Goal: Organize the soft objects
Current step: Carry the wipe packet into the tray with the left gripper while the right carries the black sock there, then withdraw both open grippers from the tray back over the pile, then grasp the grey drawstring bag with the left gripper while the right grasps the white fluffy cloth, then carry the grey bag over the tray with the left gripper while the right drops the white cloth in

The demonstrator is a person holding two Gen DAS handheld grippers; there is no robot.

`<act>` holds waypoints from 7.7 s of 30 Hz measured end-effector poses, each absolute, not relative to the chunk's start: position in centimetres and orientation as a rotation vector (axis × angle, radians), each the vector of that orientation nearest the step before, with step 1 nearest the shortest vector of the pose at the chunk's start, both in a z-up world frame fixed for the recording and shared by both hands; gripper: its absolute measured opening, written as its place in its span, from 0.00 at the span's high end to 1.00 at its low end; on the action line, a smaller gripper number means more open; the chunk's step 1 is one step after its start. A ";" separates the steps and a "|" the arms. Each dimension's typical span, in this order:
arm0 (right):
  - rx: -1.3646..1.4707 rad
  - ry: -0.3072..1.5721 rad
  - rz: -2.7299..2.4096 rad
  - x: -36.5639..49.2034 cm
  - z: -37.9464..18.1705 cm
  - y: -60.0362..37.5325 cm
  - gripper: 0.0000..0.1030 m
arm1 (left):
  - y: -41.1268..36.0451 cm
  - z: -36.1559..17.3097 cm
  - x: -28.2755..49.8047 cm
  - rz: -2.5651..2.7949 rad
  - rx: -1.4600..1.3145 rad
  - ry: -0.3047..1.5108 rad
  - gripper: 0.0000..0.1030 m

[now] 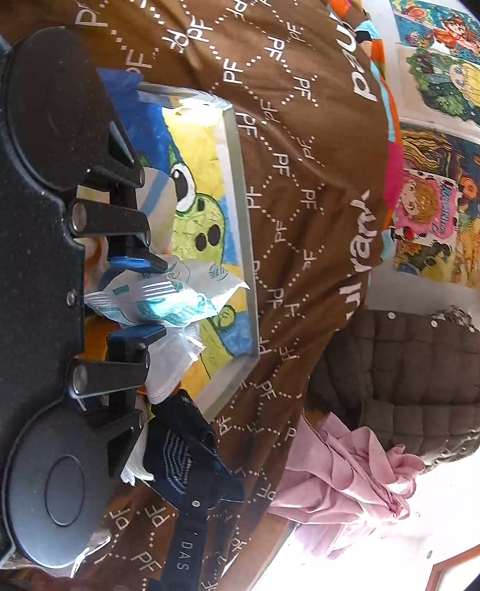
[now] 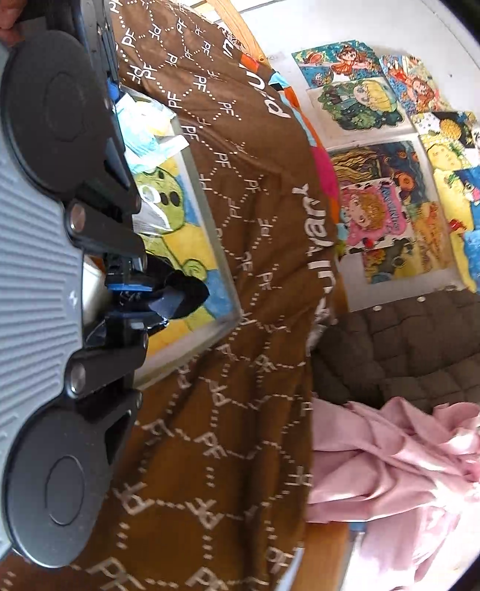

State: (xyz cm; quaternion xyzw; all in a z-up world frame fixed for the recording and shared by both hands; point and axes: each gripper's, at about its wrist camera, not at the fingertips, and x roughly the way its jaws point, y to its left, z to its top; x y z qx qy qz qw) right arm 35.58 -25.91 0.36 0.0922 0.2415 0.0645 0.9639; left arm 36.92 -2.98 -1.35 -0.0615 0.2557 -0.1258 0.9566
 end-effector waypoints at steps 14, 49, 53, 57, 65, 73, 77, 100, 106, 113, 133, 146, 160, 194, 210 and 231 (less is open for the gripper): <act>0.142 0.527 0.126 34.2 0.2 -25.0 0.47 | -1.8 -1.5 36.9 -0.210 -0.213 0.577 0.60; 0.069 0.258 0.189 12.0 11.0 -24.8 0.00 | -0.7 11.4 17.3 -0.165 -0.099 0.269 0.08; 0.052 0.270 0.192 9.4 10.5 -24.1 0.00 | -0.1 12.4 14.2 -0.163 -0.092 0.250 0.04; 0.040 0.285 0.204 7.1 9.5 -23.1 0.00 | 0.5 12.7 11.3 -0.159 -0.059 0.251 0.02; 0.048 0.309 0.223 4.6 7.8 -21.2 0.00 | 1.9 11.8 6.5 -0.168 -0.022 0.271 0.01; 0.046 0.310 0.188 4.6 5.3 -20.1 0.00 | 3.1 8.6 4.7 -0.193 0.030 0.313 0.01; 0.027 0.340 0.195 5.3 3.7 -20.0 0.00 | 3.6 6.2 5.1 -0.195 0.046 0.360 0.01; -0.017 0.465 0.233 7.6 -1.2 -18.3 0.00 | 5.8 -1.1 7.5 -0.112 -0.001 0.545 0.01; 0.007 0.473 0.243 8.0 -1.2 -18.3 0.00 | 6.5 -0.7 8.0 -0.066 -0.028 0.537 0.01; 0.007 0.438 0.258 9.2 -1.0 -17.5 0.00 | 6.9 -0.1 8.8 -0.033 -0.060 0.526 0.01; -0.016 0.435 0.487 19.2 -3.1 -13.9 0.07 | 10.2 -0.4 16.1 0.078 -0.334 0.542 0.01; -0.032 0.488 0.569 21.0 -4.5 -12.8 0.25 | 8.8 -3.3 19.6 0.063 -0.389 0.633 0.15; 0.017 0.530 0.586 20.8 -4.3 -13.2 0.80 | 7.9 -3.2 19.3 0.086 -0.400 0.636 0.49; -0.018 0.204 0.370 14.0 4.1 -19.8 0.87 | 0.4 5.0 11.7 0.056 -0.321 0.462 0.55; 0.091 0.175 0.324 18.6 2.3 -20.7 0.87 | 2.3 6.3 19.7 0.014 -0.274 0.447 0.55; 0.118 0.306 0.255 33.3 1.4 -16.8 0.86 | 5.4 0.0 34.3 -0.033 -0.306 0.435 0.55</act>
